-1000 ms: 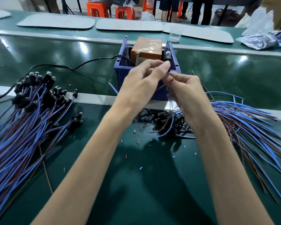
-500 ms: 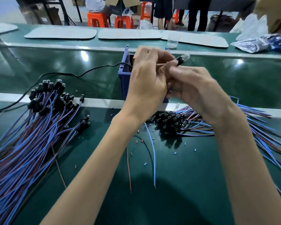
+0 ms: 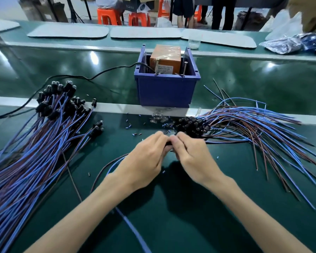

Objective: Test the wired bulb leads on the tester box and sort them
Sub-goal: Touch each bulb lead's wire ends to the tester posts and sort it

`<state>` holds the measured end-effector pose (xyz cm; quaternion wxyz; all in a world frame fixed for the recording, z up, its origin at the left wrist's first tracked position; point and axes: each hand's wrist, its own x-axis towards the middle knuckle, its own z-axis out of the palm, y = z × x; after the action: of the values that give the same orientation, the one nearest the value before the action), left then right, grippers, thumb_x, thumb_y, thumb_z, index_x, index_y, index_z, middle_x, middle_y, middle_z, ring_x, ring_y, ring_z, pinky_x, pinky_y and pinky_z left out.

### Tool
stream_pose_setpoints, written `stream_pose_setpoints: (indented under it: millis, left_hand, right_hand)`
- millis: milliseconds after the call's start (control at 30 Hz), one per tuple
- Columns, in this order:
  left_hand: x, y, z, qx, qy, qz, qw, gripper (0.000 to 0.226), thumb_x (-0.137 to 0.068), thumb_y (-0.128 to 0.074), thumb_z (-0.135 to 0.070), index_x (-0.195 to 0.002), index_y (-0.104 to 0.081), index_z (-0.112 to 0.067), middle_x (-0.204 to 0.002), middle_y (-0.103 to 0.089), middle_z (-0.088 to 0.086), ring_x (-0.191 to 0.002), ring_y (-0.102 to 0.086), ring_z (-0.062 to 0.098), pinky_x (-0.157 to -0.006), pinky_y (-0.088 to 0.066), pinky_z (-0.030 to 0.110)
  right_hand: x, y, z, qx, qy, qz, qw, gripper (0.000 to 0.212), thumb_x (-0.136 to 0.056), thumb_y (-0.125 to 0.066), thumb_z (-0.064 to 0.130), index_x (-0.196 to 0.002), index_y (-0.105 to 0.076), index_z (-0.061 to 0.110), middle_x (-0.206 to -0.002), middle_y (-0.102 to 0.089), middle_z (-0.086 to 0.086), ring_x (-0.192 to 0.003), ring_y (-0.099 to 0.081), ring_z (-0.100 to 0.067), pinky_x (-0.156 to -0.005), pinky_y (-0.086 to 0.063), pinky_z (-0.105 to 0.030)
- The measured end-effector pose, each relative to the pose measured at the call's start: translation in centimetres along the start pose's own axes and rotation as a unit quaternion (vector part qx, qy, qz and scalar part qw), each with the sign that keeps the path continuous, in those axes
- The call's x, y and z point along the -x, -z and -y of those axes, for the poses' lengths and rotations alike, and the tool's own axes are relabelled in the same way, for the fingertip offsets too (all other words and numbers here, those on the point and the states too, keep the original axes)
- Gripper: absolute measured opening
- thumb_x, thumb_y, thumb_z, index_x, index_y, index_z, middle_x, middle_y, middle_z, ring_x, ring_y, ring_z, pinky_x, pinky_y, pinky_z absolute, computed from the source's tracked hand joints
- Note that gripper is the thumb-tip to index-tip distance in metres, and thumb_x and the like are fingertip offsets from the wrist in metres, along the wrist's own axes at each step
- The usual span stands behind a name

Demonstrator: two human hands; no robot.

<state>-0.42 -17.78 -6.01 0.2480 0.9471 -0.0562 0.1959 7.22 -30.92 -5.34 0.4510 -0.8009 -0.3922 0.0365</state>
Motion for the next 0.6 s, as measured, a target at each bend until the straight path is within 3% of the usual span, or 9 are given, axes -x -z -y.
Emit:
stream_pose_setpoints:
  millis: [100,233,433,600]
  left_hand:
    - [0.9,-0.5,0.5,-0.030,0.002,0.030,0.999,0.034,-0.096,-0.031,-0.020,-0.088,-0.057,0.000,-0.082,-0.053,0.010,-0.072,-0.047,0.022,-0.069,-0.040,0.031]
    - [1.0,-0.5,0.9,-0.001,0.014,0.031,0.999,0.031,-0.094,-0.032,-0.021,-0.087,-0.055,-0.001,-0.076,-0.054,0.008,-0.070,-0.041,0.016,-0.066,-0.032,0.019]
    - [1.1,-0.7,1.0,0.011,0.014,0.017,1.000,0.032,-0.094,-0.032,-0.022,-0.090,-0.056,-0.001,-0.076,-0.053,0.005,-0.069,-0.041,0.016,-0.065,-0.032,0.018]
    - [1.0,-1.0,0.9,0.016,0.026,0.016,0.999,0.031,-0.098,-0.037,-0.026,-0.097,-0.057,-0.003,-0.083,-0.061,0.007,-0.068,-0.049,0.023,-0.065,-0.038,0.029]
  right_hand:
    - [0.8,-0.9,-0.6,0.045,-0.007,0.046,0.998,0.038,-0.101,-0.042,0.020,-0.065,-0.033,0.026,-0.057,-0.040,0.008,-0.061,-0.043,-0.025,-0.065,-0.039,-0.050]
    - [0.9,-0.7,-1.3,-0.002,-0.009,0.032,0.999,0.033,-0.096,-0.040,0.028,-0.064,-0.032,0.024,-0.053,-0.034,0.008,-0.055,-0.033,-0.014,-0.057,-0.029,-0.034]
    - [0.9,-0.8,-1.6,-0.017,-0.004,0.035,0.999,0.031,-0.098,-0.047,0.012,-0.068,-0.042,0.007,-0.057,-0.045,-0.010,-0.055,-0.037,-0.022,-0.058,-0.032,-0.041]
    - [1.0,-0.6,-1.8,-0.041,0.003,0.012,0.999,0.016,-0.095,-0.052,0.005,-0.079,-0.054,0.008,-0.065,-0.057,-0.007,-0.061,-0.046,-0.014,-0.060,-0.036,-0.022]
